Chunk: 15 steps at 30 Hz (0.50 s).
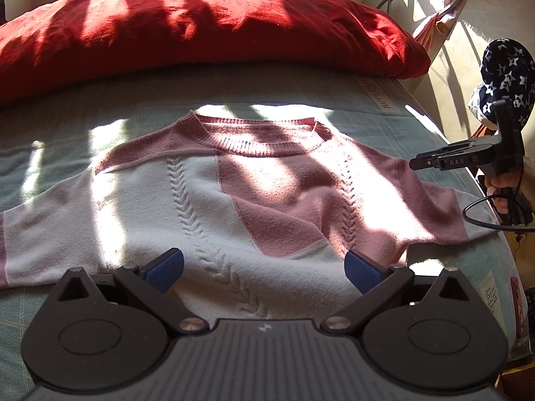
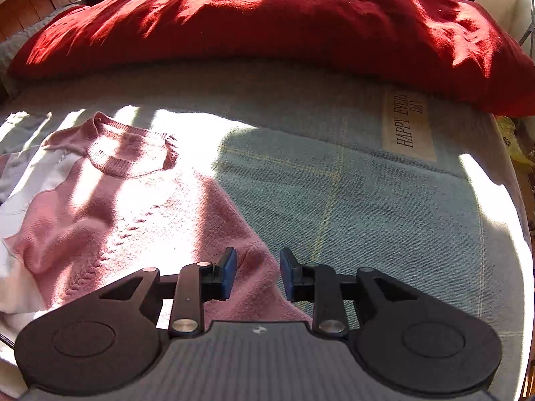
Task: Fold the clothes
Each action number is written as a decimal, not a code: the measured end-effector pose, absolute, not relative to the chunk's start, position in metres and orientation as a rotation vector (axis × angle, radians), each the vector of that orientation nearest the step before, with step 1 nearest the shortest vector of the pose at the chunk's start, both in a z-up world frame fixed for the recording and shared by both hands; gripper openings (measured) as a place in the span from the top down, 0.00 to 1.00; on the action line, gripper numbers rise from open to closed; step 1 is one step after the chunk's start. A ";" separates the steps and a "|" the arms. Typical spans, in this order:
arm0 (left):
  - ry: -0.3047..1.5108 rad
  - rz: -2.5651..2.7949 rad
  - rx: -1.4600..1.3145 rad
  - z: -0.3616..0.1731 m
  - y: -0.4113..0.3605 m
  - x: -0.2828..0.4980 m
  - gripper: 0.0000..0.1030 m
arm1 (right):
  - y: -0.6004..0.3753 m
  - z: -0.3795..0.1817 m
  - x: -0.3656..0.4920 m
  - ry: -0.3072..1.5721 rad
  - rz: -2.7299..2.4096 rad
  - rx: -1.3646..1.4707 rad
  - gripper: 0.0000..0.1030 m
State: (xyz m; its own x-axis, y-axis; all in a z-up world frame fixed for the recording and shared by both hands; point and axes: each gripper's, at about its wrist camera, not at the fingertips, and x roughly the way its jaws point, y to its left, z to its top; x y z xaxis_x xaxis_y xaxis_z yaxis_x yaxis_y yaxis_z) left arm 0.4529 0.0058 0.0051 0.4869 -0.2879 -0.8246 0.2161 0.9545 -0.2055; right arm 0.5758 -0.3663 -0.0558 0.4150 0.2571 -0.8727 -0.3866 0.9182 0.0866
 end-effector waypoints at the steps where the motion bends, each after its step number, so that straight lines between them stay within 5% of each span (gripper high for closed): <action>1: 1.017 -0.311 -0.076 0.006 0.007 0.450 0.01 | -0.359 -0.055 0.567 1.077 0.420 -0.133 0.64; 15: 1.108 -0.356 -0.052 -0.019 0.029 0.390 0.01 | -0.275 -0.044 0.434 1.185 0.588 -0.048 0.53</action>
